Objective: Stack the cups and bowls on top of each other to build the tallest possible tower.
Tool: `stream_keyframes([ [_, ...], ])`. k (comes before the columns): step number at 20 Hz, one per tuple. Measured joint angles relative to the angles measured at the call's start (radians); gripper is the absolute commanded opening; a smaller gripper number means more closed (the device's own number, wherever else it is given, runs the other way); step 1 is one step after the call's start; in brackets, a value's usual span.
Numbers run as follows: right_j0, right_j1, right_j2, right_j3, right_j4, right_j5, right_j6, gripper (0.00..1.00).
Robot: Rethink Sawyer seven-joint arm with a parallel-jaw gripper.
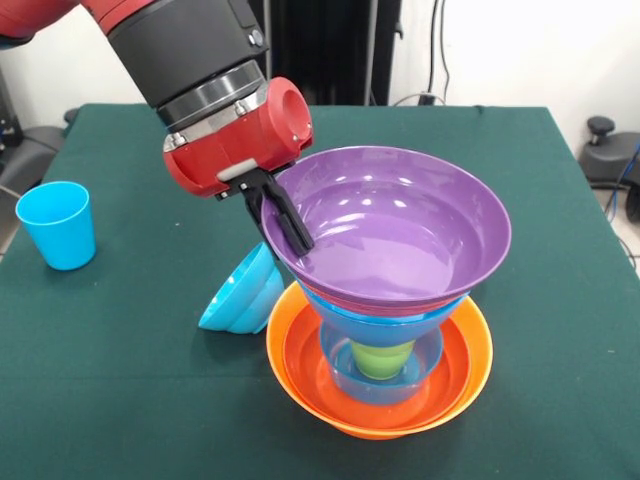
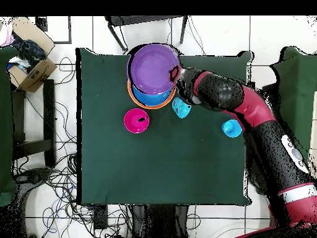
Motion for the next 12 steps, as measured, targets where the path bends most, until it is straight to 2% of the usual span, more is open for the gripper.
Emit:
stream_keyframes([
  [12, 0.0, 0.032, 0.0, 0.001, -0.004, -0.003, 0.0, 0.0],
])
